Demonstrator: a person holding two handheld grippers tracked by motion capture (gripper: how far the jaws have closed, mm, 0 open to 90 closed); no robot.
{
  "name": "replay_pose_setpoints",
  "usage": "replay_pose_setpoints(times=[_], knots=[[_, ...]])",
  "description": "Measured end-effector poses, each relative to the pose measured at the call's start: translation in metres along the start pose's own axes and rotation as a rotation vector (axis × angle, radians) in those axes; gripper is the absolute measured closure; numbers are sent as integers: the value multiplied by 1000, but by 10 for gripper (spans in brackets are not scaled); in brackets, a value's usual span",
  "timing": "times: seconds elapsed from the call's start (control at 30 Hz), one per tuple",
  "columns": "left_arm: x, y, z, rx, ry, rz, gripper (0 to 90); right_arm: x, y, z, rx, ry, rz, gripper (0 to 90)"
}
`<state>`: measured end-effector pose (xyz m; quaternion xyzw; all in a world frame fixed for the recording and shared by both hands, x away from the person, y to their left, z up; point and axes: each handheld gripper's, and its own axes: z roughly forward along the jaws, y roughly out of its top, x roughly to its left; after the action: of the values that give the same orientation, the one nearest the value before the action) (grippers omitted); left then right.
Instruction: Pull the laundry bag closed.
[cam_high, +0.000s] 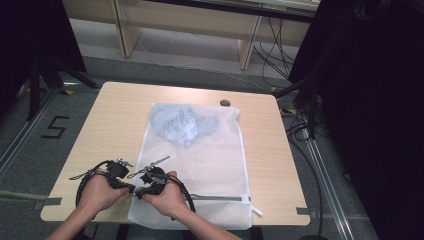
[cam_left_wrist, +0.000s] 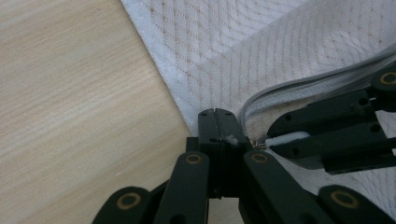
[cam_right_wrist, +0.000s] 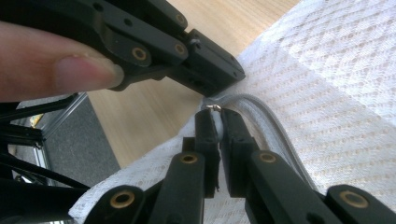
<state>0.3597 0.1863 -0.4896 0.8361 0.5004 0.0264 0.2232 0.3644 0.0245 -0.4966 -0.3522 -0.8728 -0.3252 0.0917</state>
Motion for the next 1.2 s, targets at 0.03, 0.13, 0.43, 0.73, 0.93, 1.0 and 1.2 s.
replay_pose_setpoints(times=[0.03,0.13,0.43,0.73,0.93,1.0,1.2], knots=[[-1,0,1,-13,3,-15,900,0,0,0,0,0,0,871],[0,0,1,-10,5,18,900,-1,-1,0,5,-10,22,872],[1,0,1,-13,0,24,900,0,1,-1,16,-38,38,872],[-1,0,1,-12,1,-13,900,-7,7,3,21,20,17,870],[-1,-1,1,-13,0,-15,900,-8,12,4,53,-10,35,871],[-1,-1,1,-16,0,-19,900,-9,14,4,57,5,24,872],[2,-1,0,-15,-6,-3,900,-13,22,4,86,22,56,872]])
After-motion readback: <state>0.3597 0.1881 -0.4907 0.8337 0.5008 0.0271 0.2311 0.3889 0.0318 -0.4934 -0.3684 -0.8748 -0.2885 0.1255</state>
